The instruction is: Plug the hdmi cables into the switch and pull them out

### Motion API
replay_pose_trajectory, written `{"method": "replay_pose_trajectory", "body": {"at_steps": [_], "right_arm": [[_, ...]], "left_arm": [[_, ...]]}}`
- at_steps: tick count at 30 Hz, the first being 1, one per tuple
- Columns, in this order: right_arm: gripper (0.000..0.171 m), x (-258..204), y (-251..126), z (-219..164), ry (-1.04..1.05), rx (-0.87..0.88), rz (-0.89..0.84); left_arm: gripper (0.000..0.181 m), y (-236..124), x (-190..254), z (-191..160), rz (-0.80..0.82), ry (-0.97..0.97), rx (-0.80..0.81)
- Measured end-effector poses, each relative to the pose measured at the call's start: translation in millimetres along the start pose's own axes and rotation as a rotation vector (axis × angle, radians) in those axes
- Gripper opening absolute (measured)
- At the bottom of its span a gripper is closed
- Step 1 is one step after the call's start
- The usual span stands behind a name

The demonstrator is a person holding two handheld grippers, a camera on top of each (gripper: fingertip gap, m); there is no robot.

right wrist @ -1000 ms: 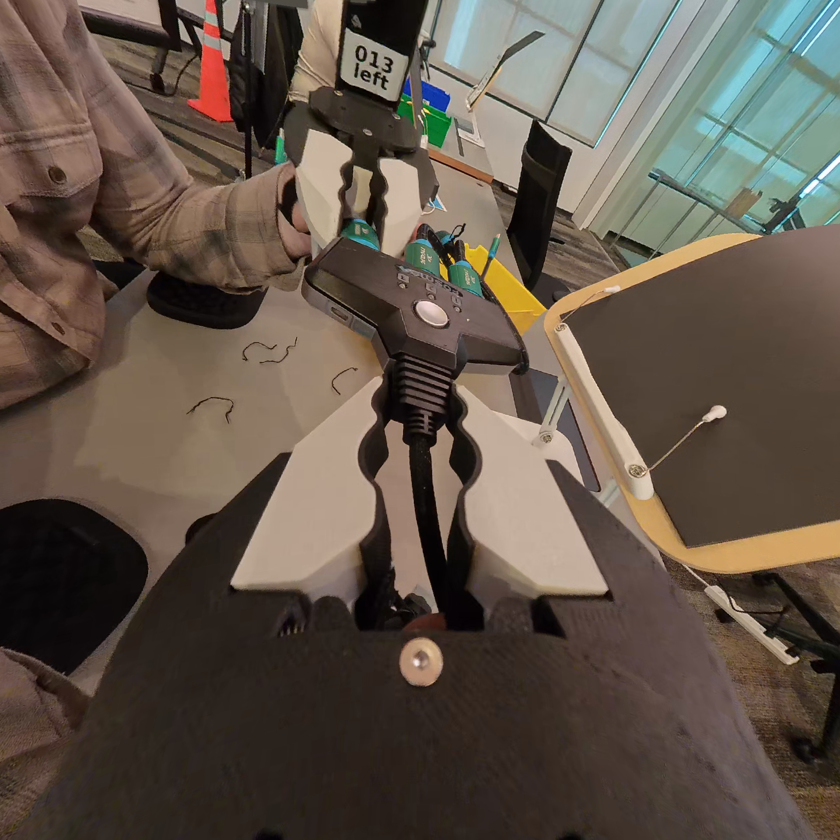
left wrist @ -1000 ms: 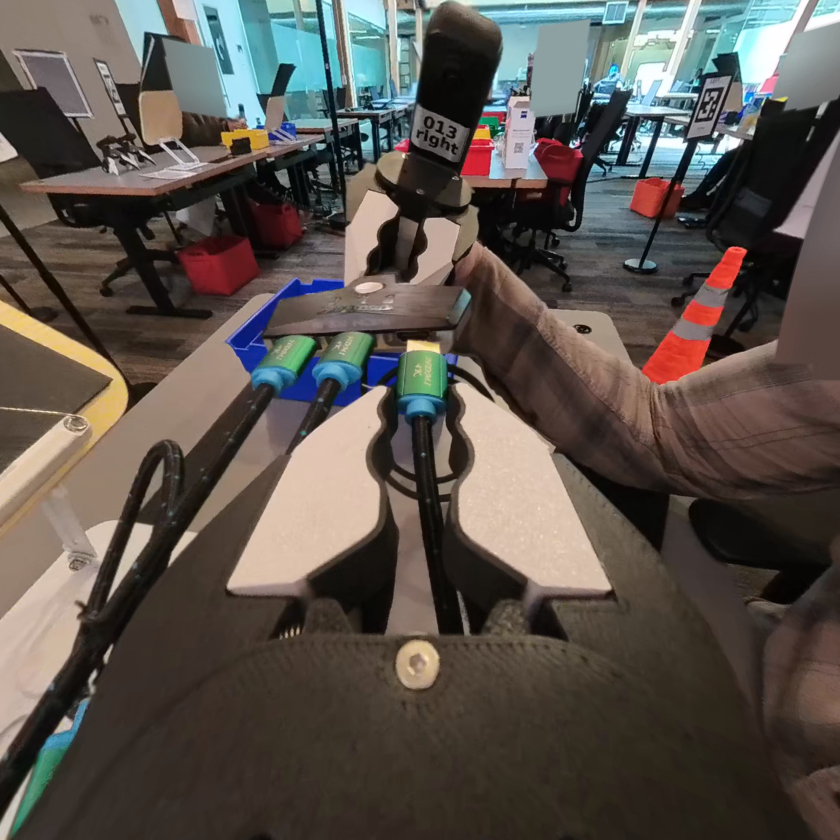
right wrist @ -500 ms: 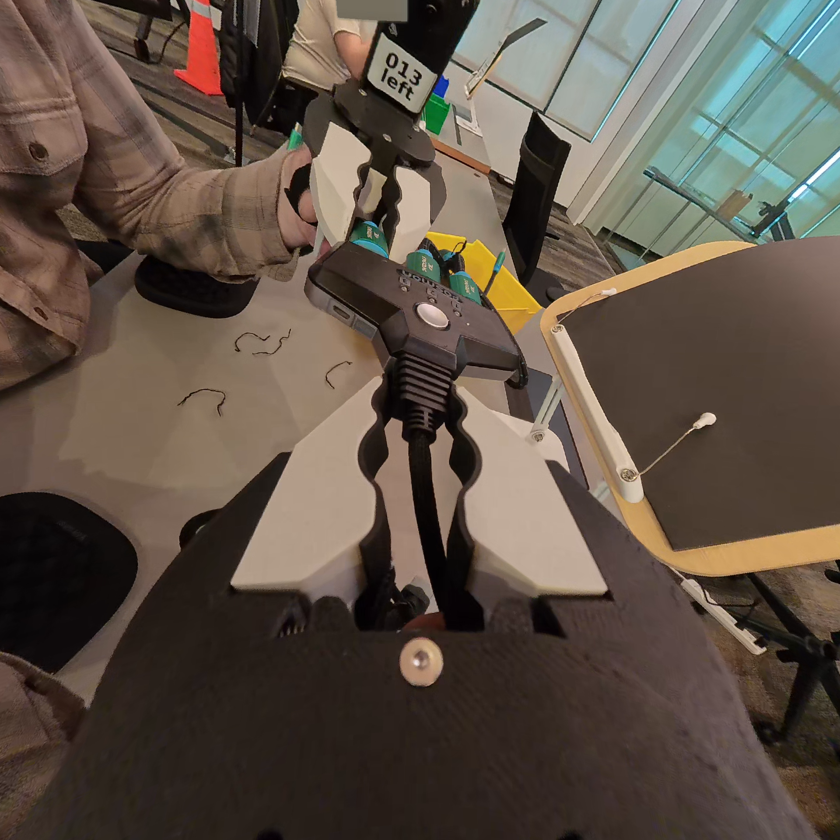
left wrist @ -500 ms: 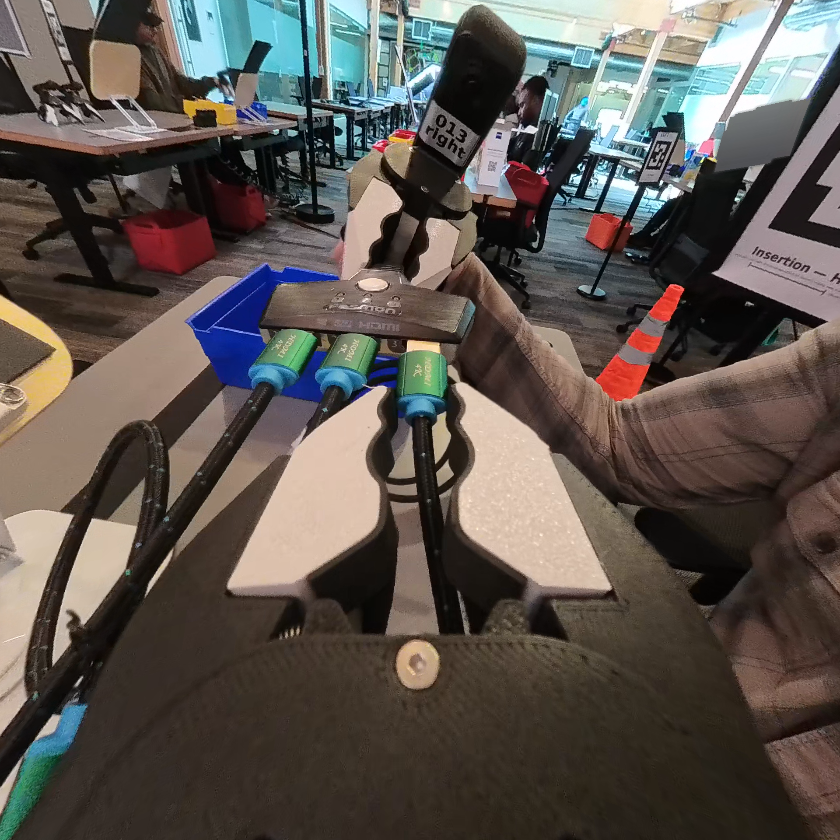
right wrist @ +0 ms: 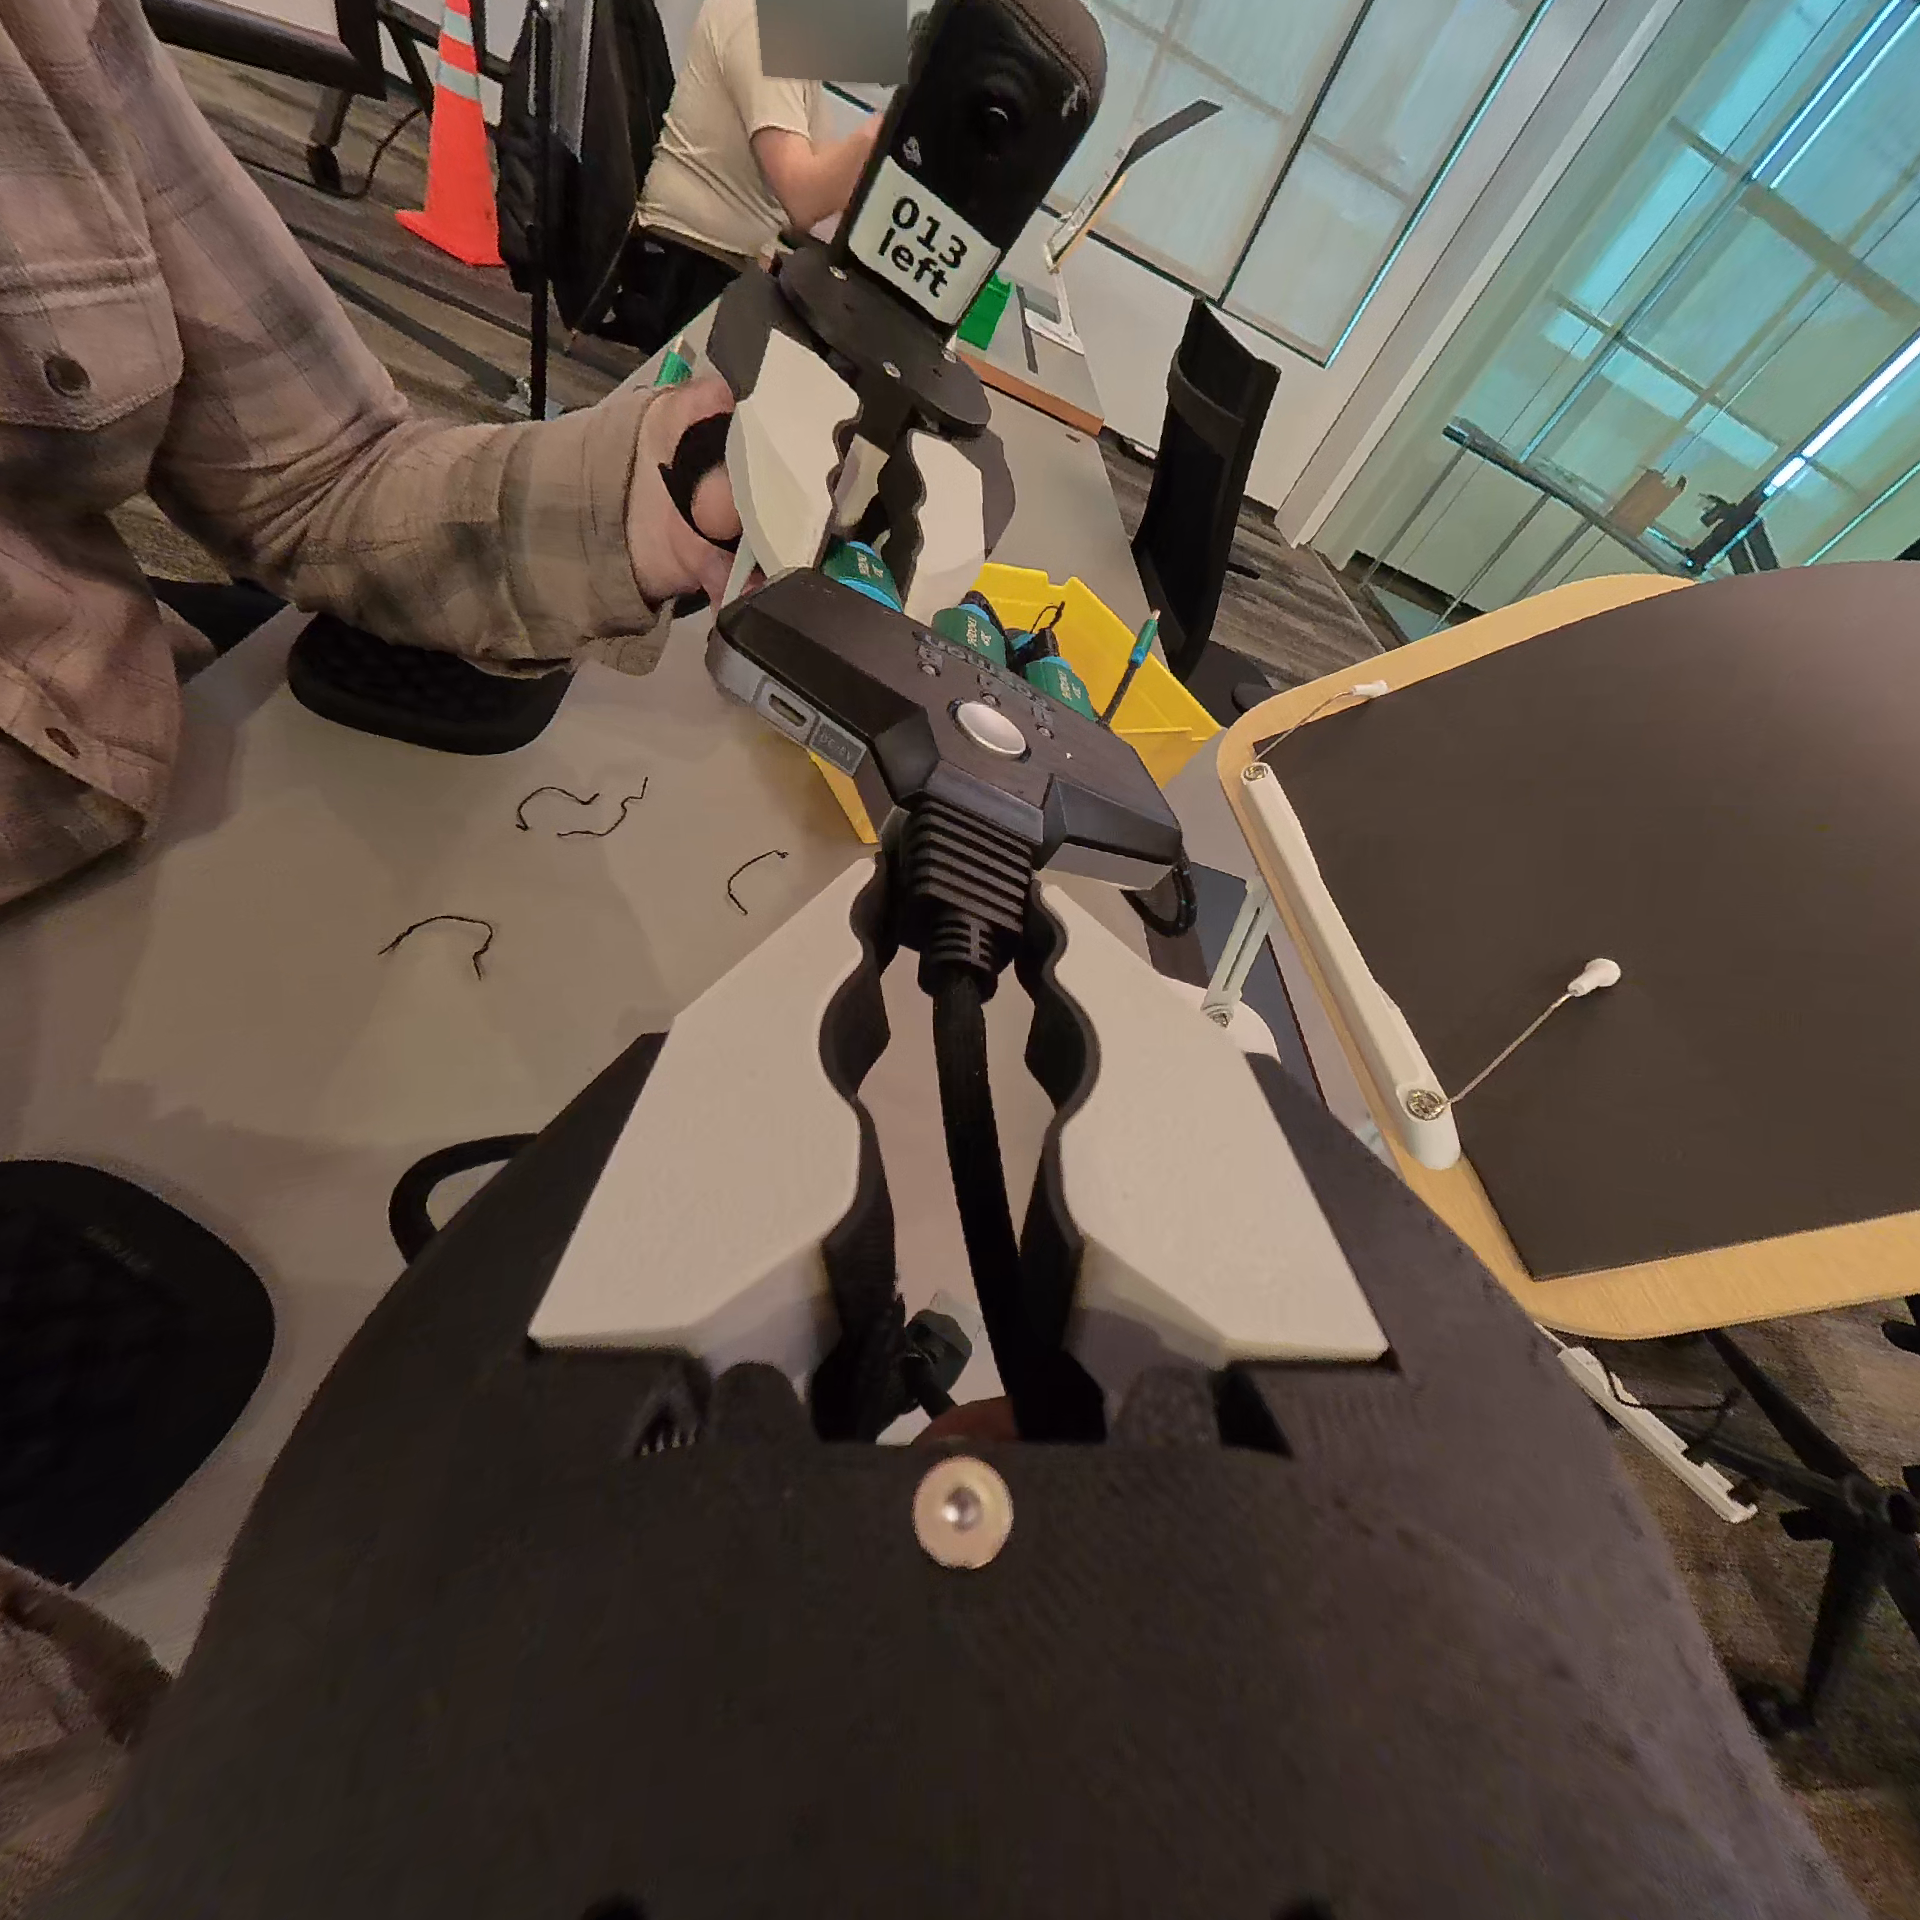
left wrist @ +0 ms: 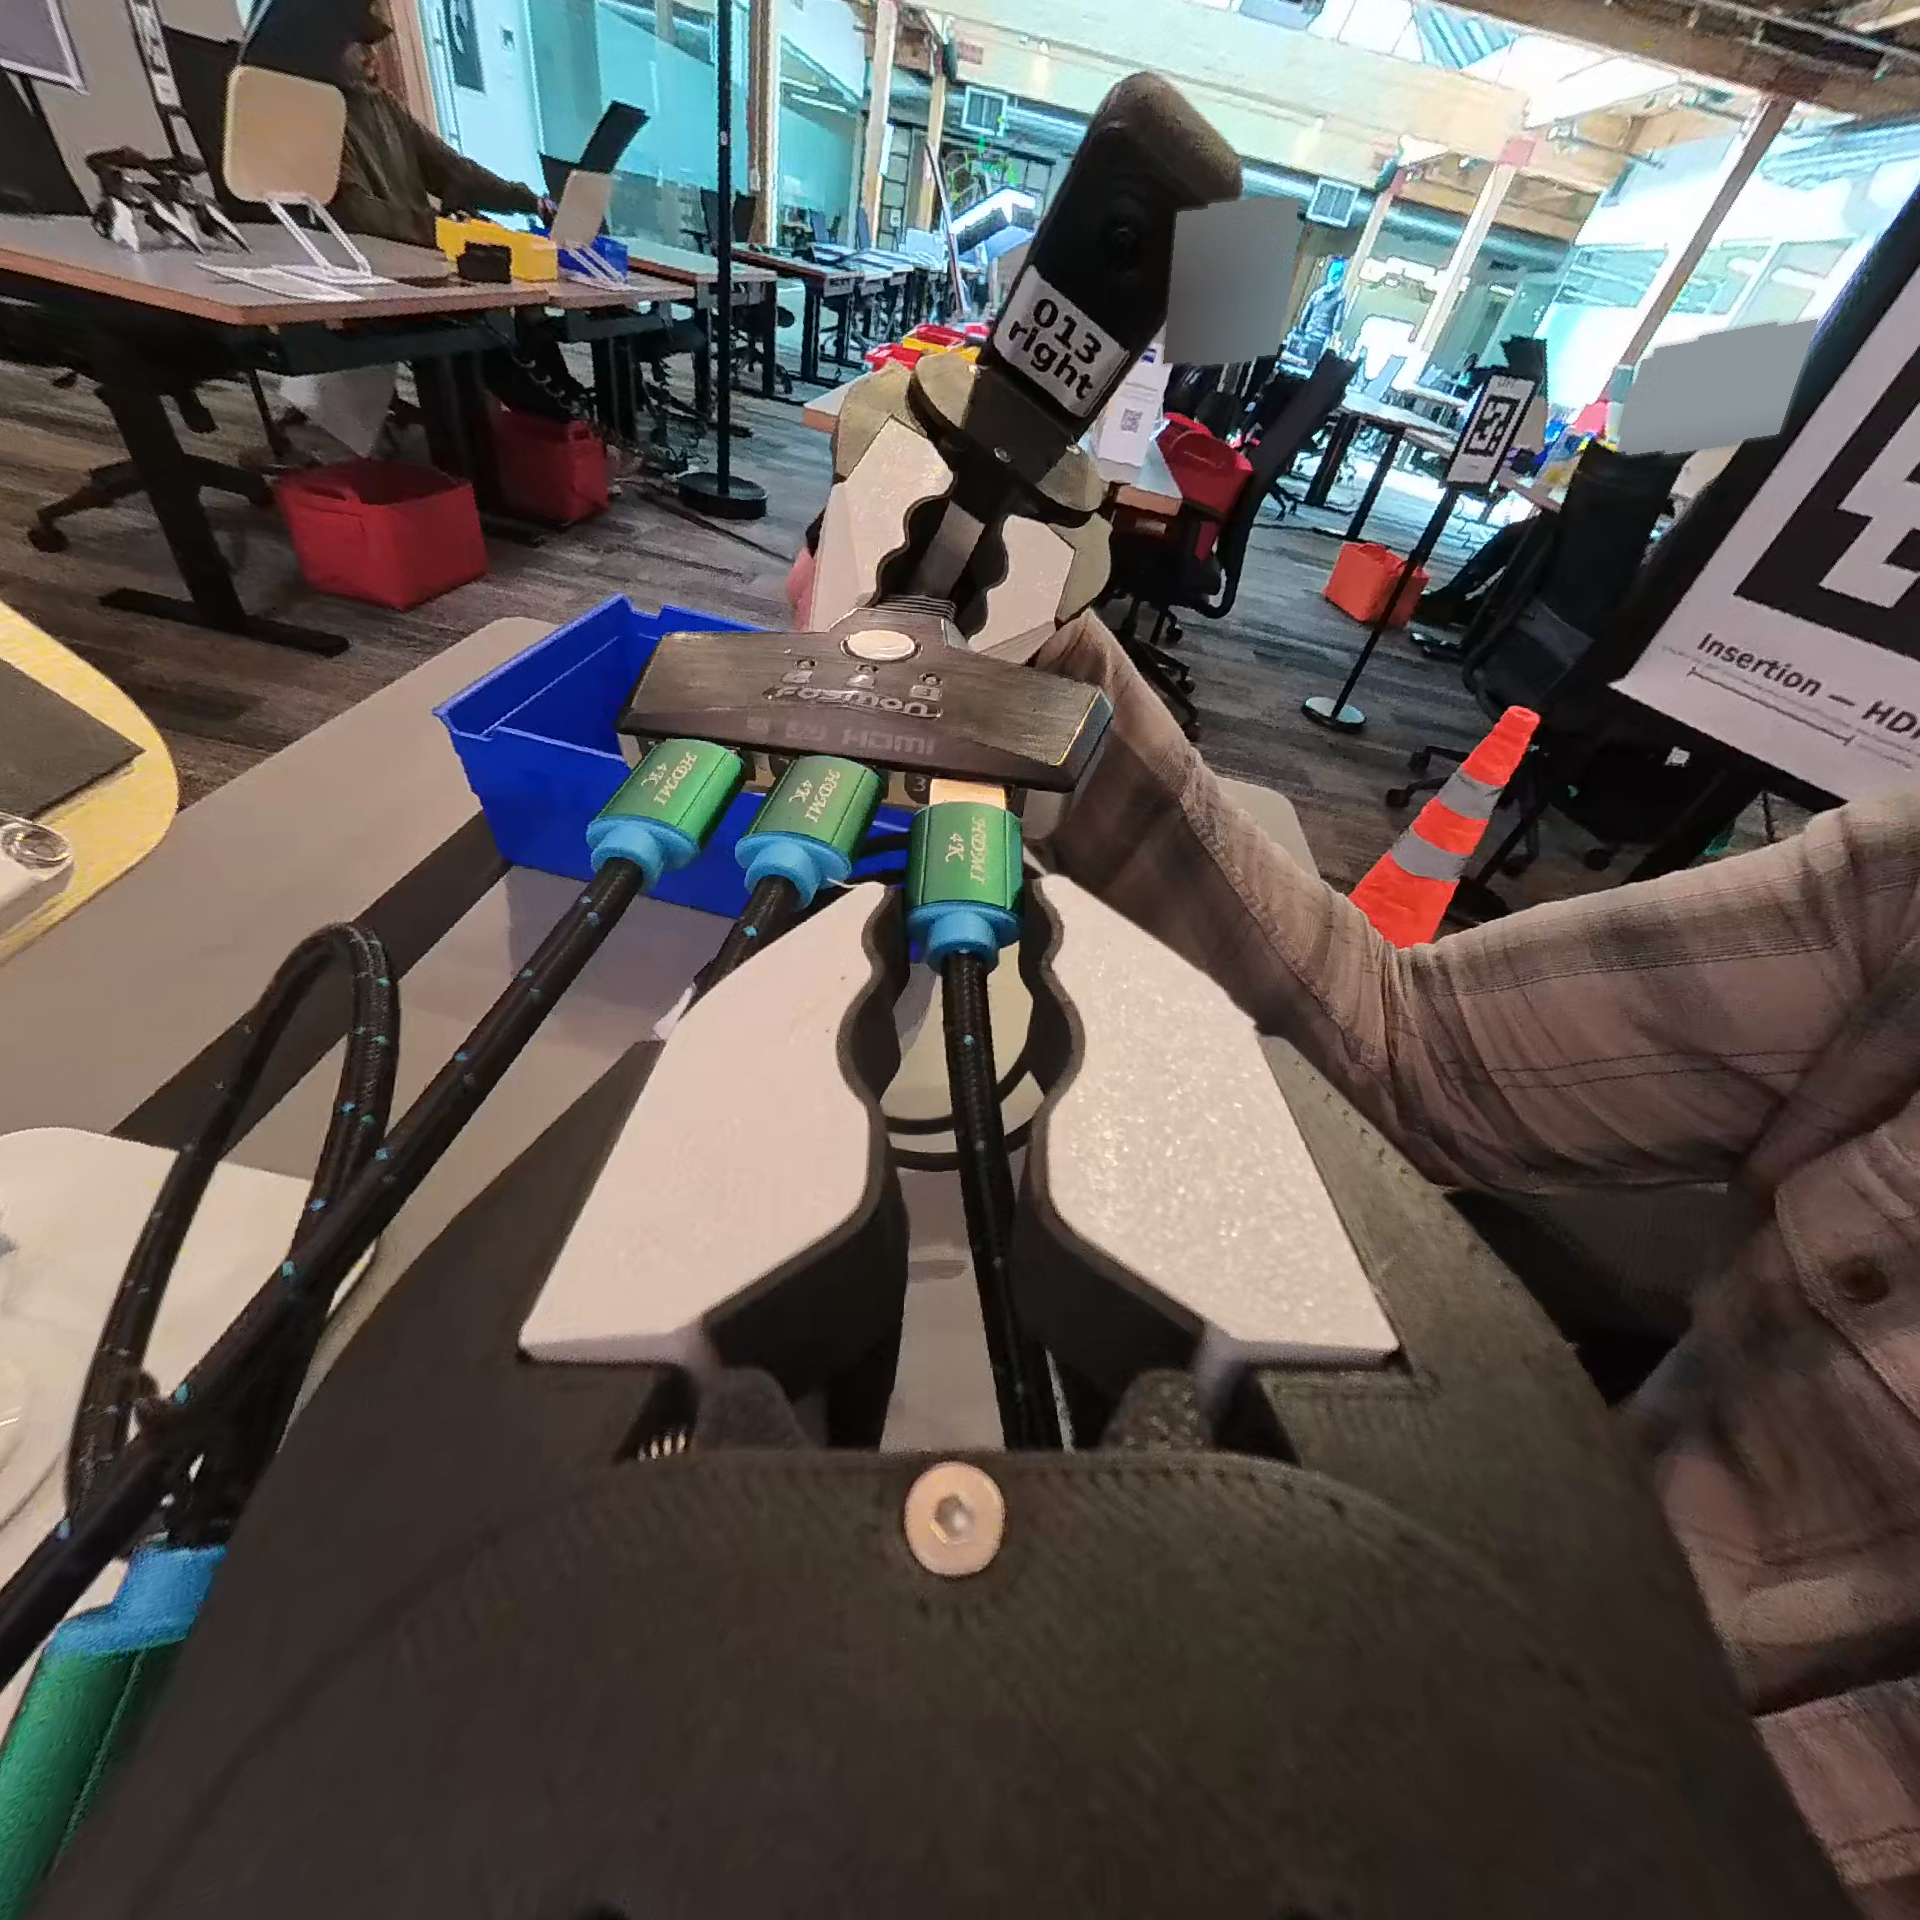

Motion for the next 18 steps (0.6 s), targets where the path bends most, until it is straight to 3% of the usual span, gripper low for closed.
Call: {"method": "replay_pose_trajectory", "body": {"at_steps": [18], "right_arm": [[0.020,-4.8,5.6,5.3,-0.032,-0.035,0.005]], "left_arm": [[0.021,-3.8,6.0,1.0,-0.026,0.077,-0.050]]}}
Point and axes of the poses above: each gripper's, where its closed fingertips meet, y out along the fingers, z out of its top, x = y × z across the jaws, the point moved 10 cm from there along -y, back along the fingers, and after that the axes turned 5 degrees about z, right-handed, at the moved point
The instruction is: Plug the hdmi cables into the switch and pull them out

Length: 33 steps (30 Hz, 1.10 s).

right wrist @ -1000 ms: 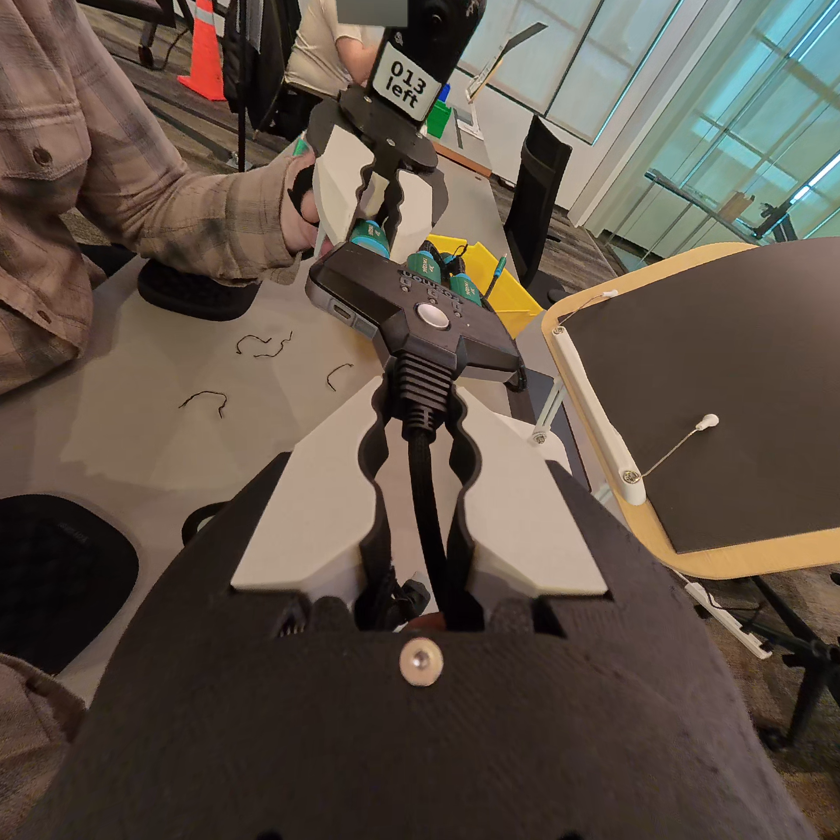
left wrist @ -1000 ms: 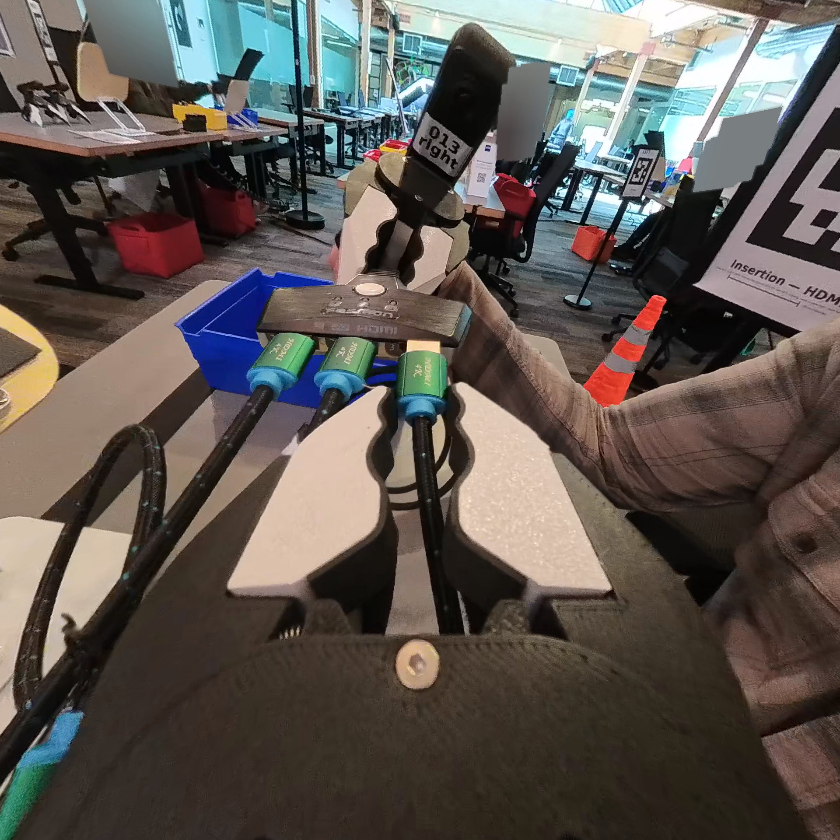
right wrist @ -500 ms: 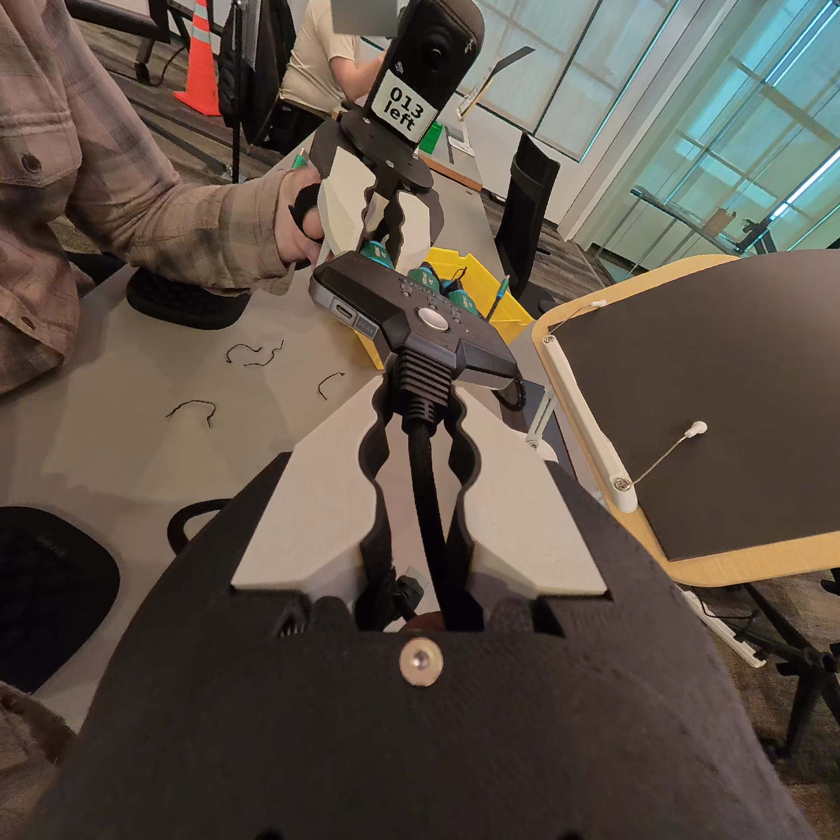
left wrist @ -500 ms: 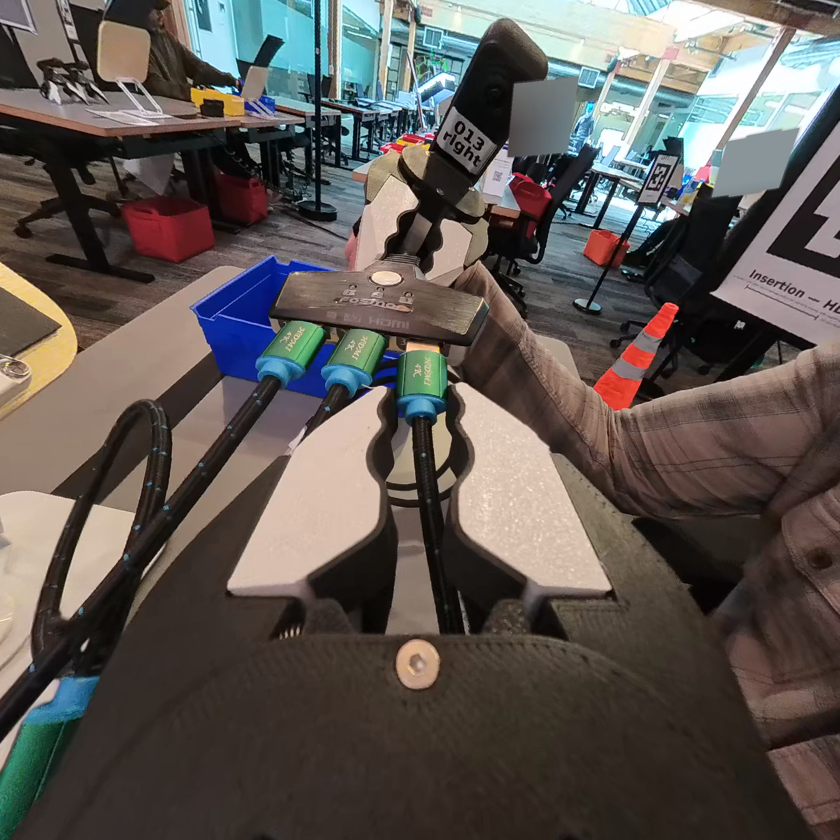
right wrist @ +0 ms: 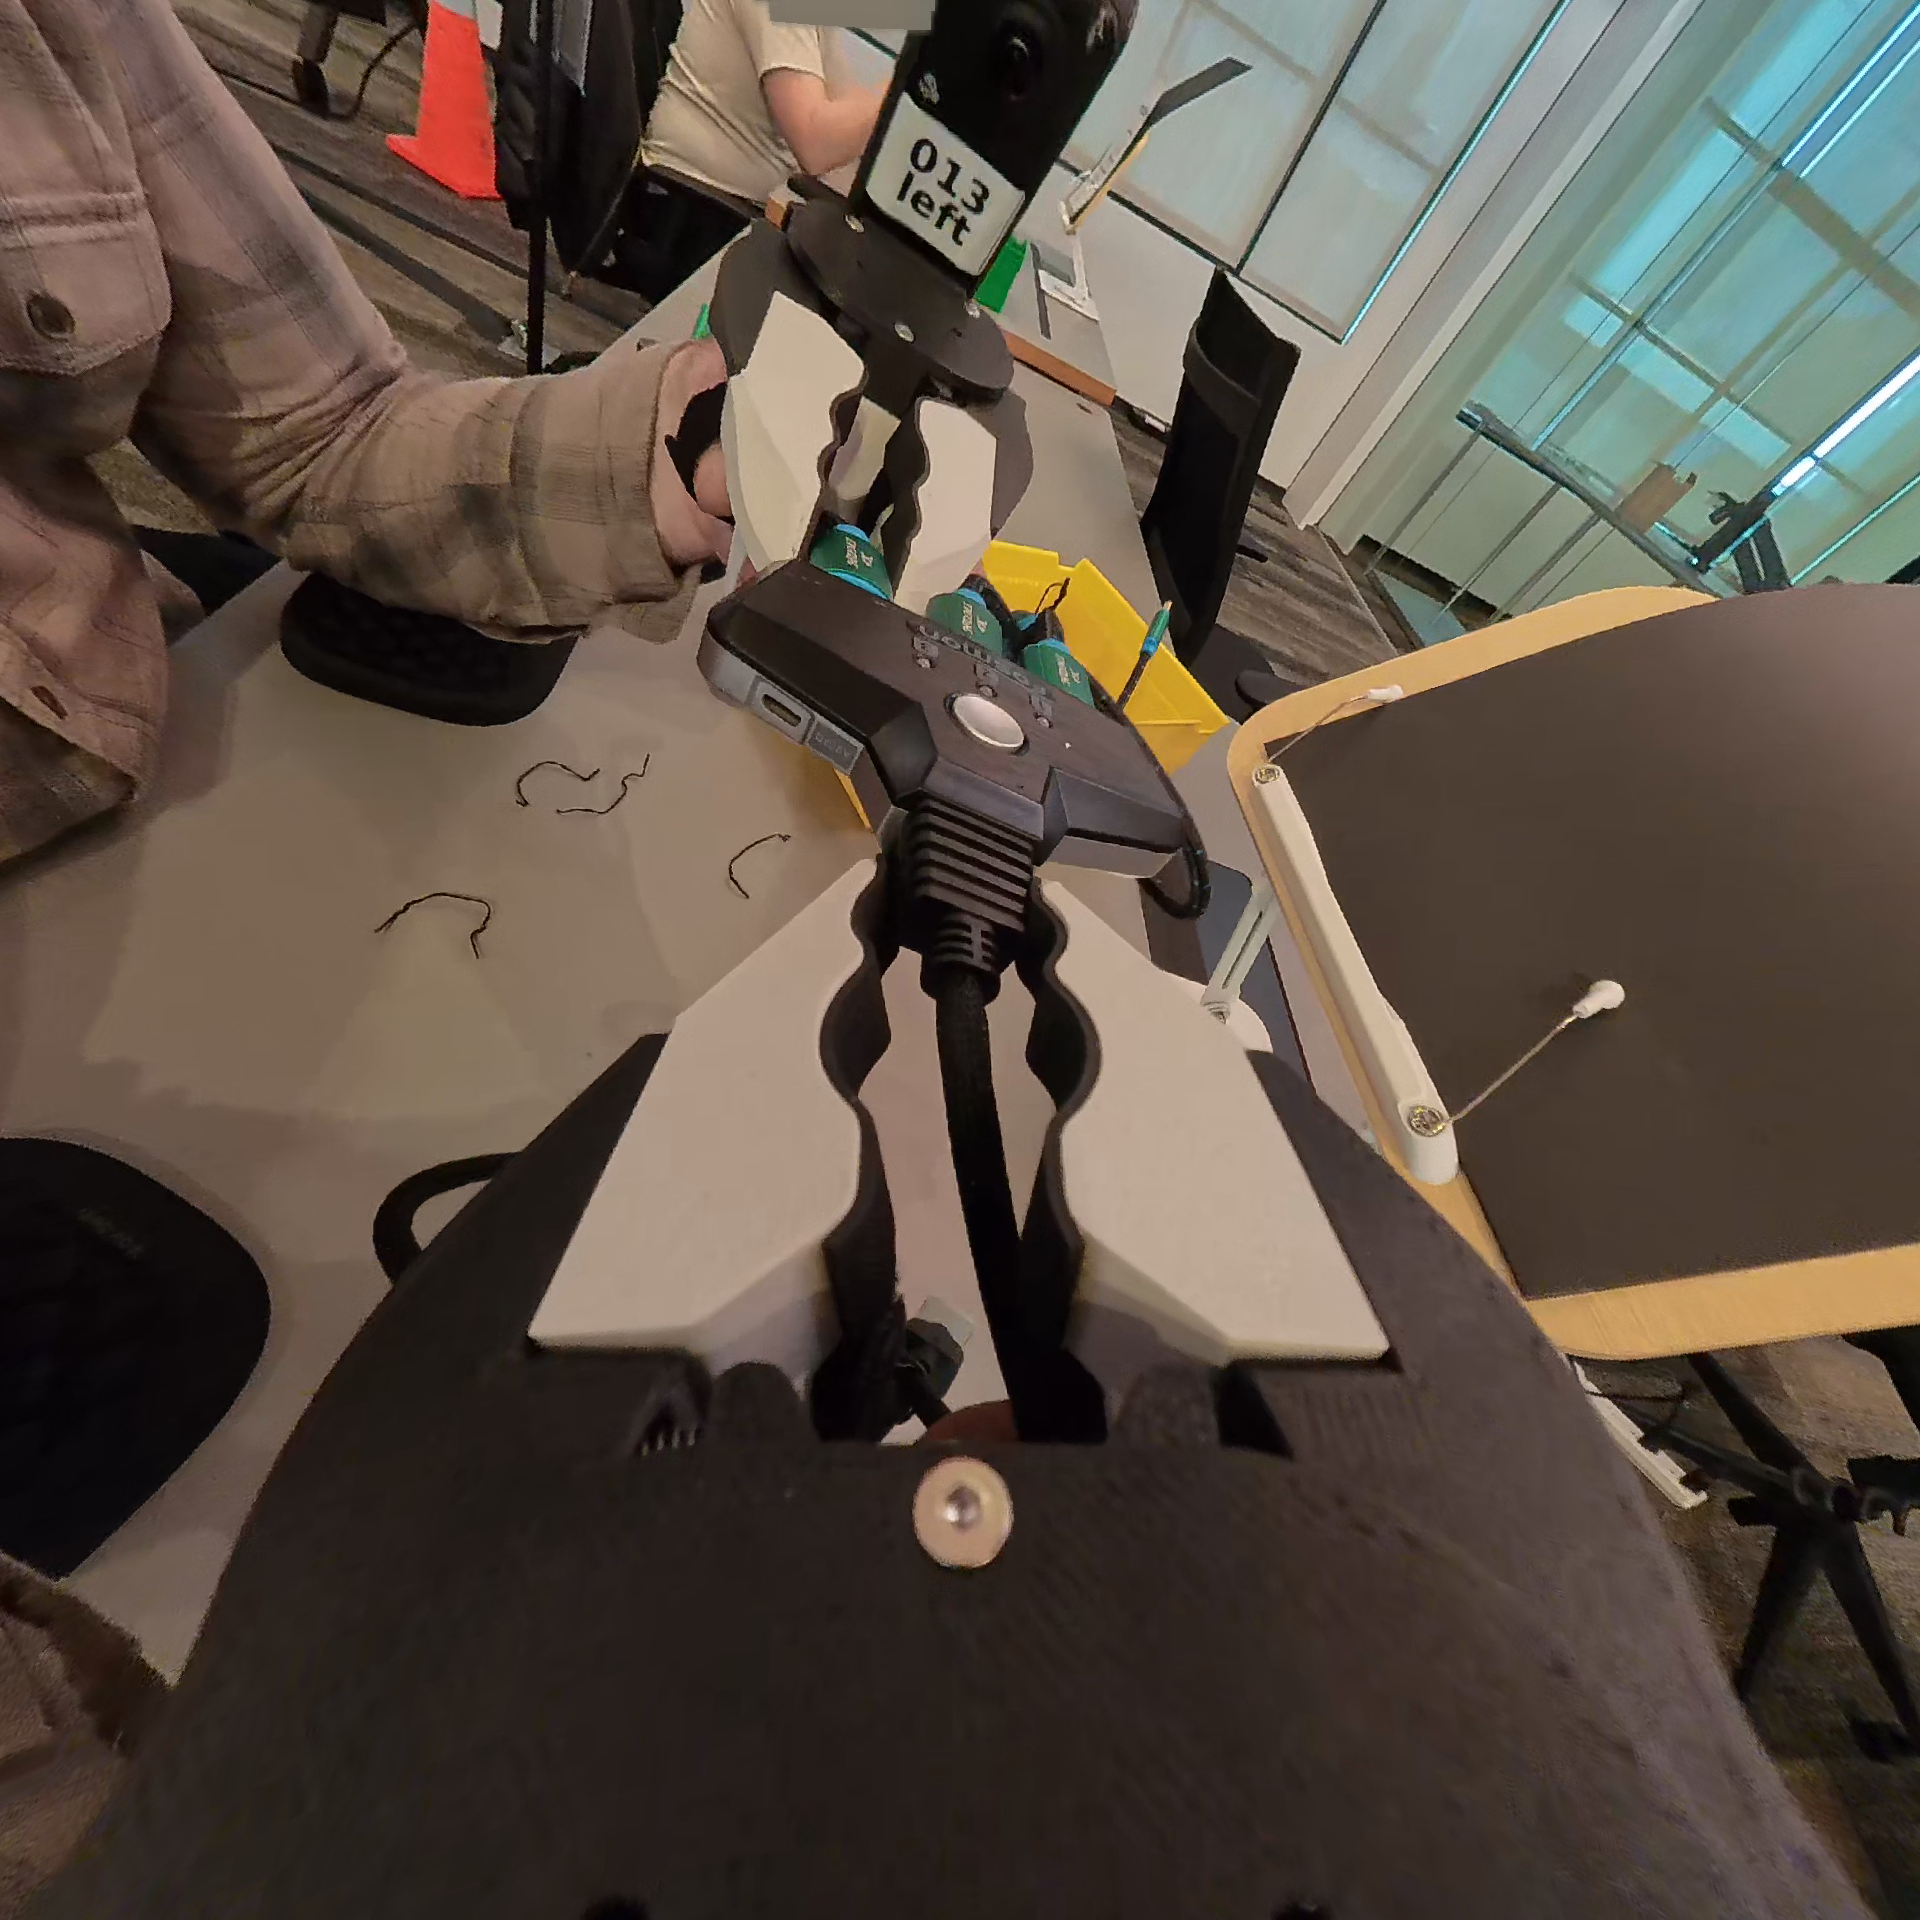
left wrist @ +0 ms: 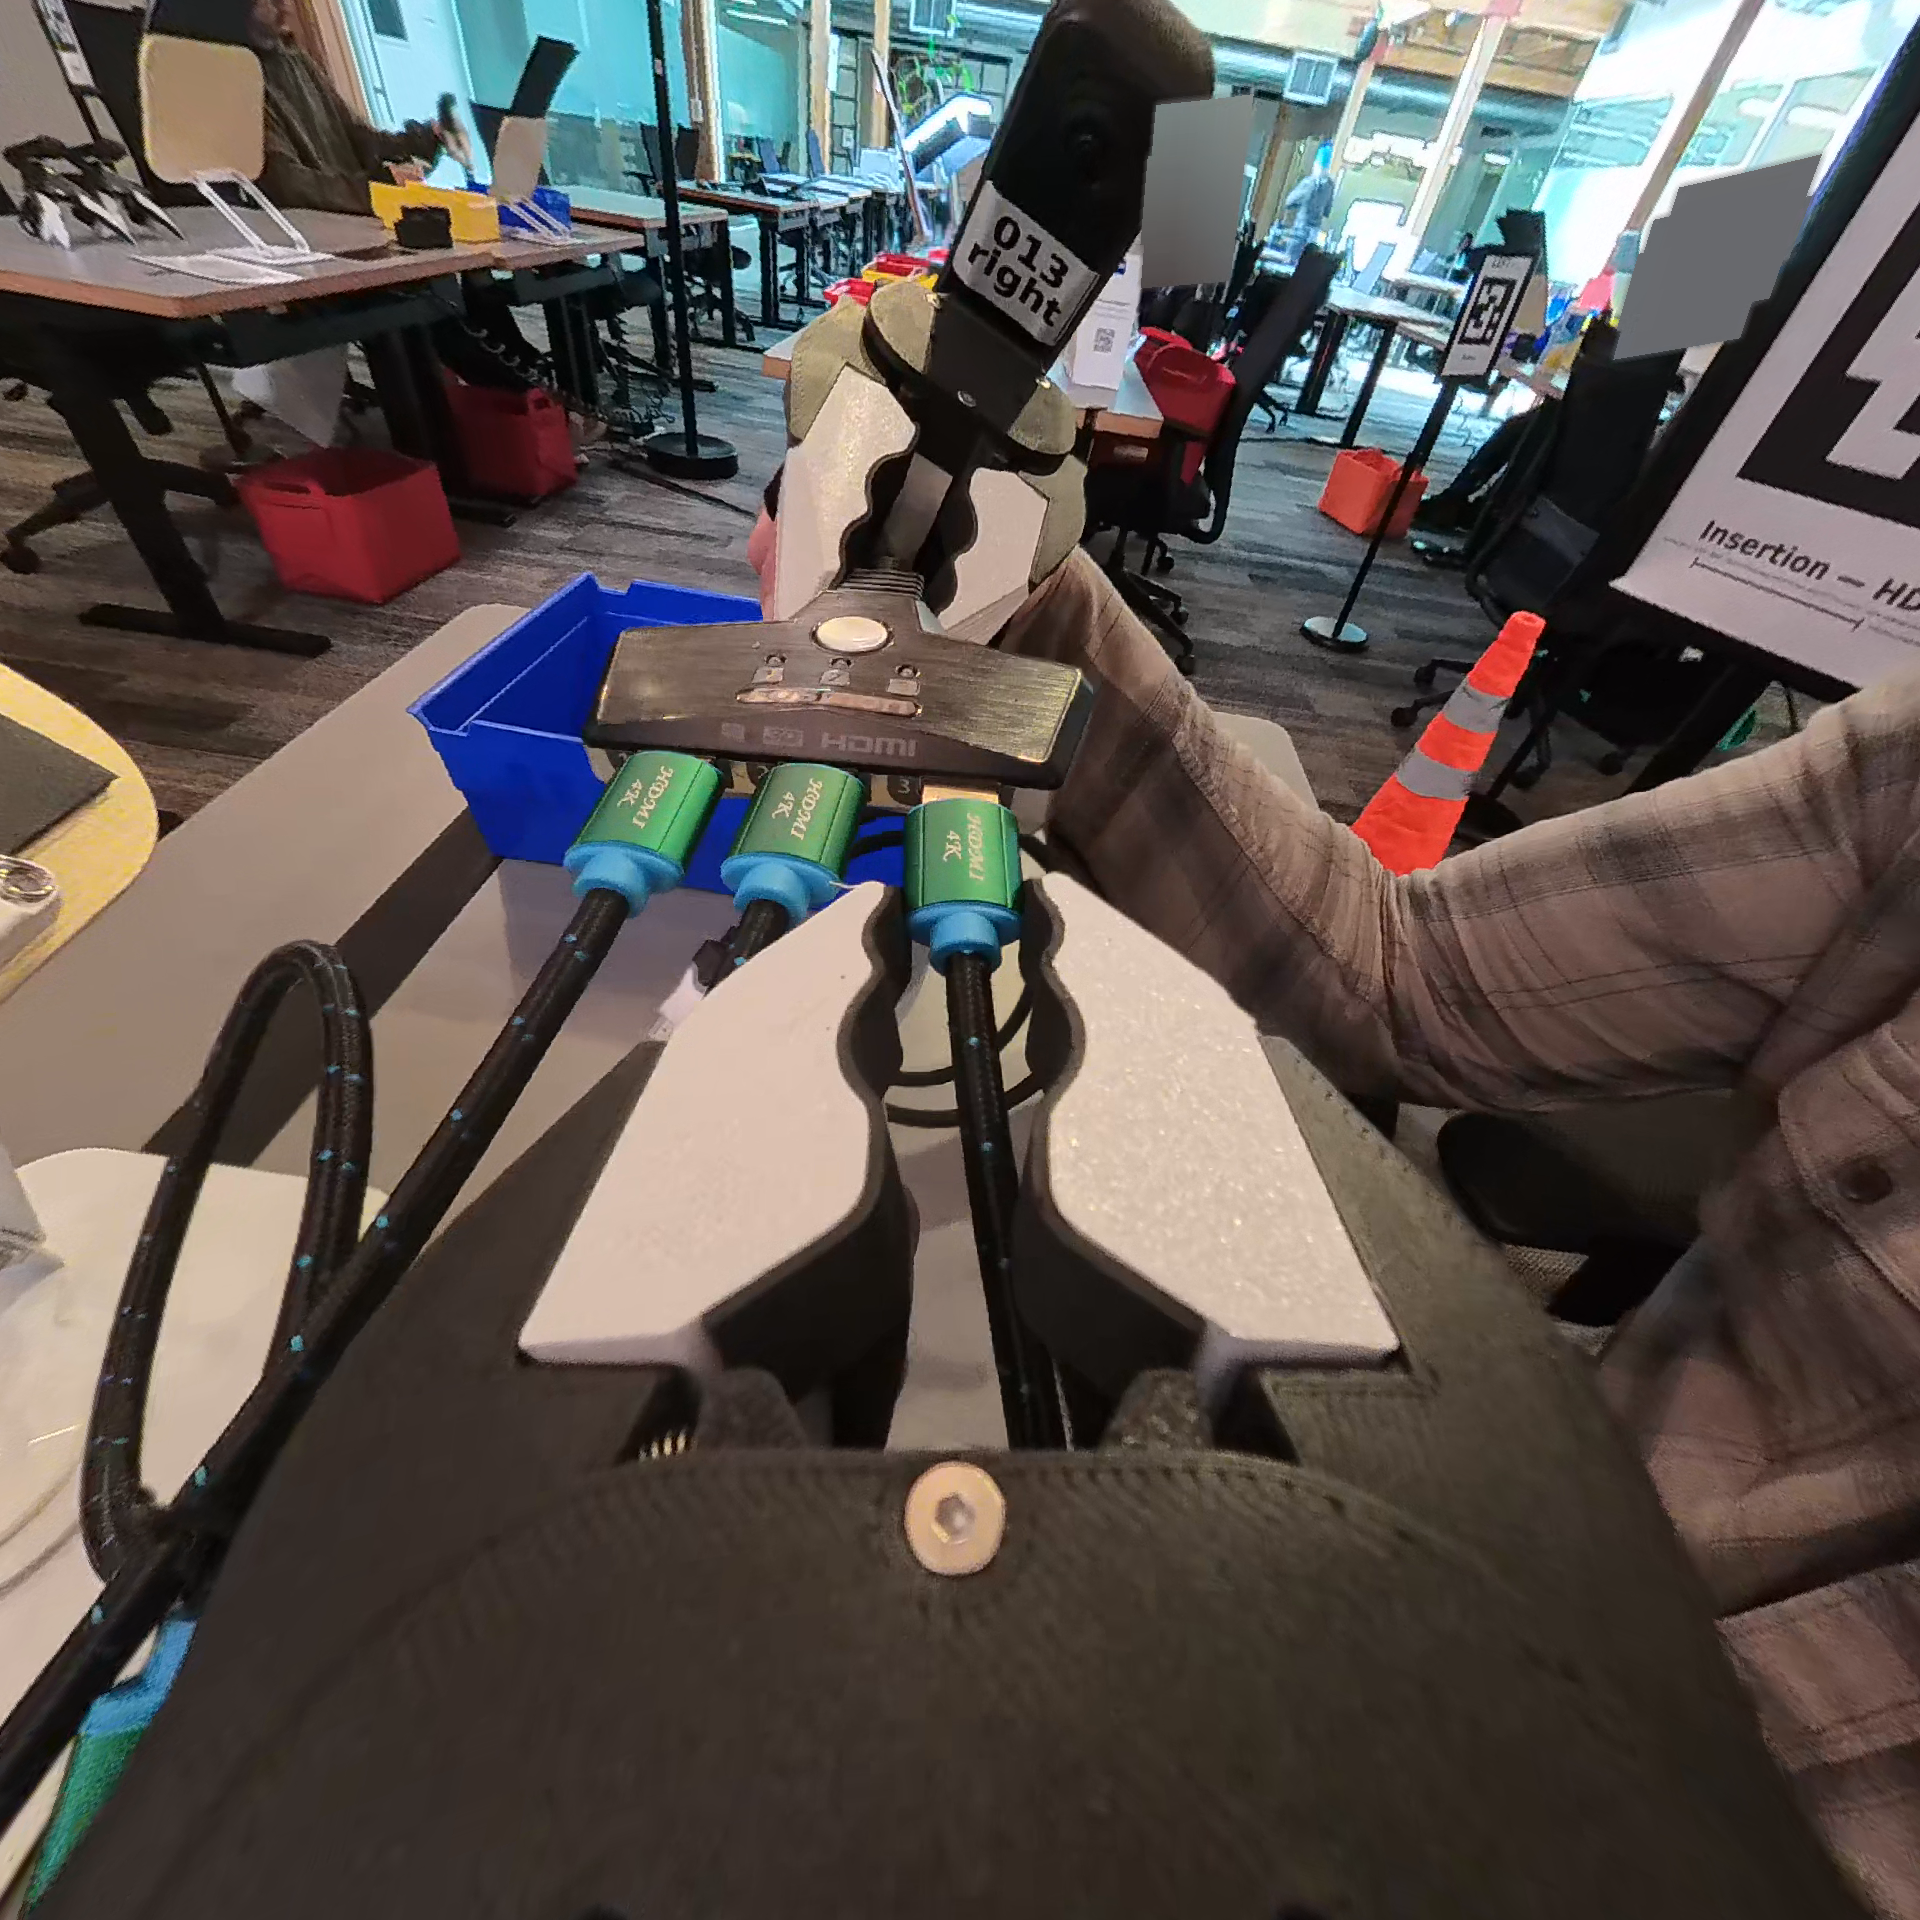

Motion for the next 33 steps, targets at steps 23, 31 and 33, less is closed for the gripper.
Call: {"method": "replay_pose_trajectory", "body": {"at_steps": [23,31,33], "right_arm": [[0.019,-6,7,16,-0.054,-0.073,-0.034],[0.020,-7,3,21,-0.074,-0.049,-0.058],[0.019,-8,5,22,-0.079,-0.052,-0.052]], "left_arm": [[0.021,-11,22,15,0.123,0.210,-0.017],[0.021,-12,28,21,0.155,0.228,0.034],[0.021,-14,27,20,0.140,0.222,0.010]]}}
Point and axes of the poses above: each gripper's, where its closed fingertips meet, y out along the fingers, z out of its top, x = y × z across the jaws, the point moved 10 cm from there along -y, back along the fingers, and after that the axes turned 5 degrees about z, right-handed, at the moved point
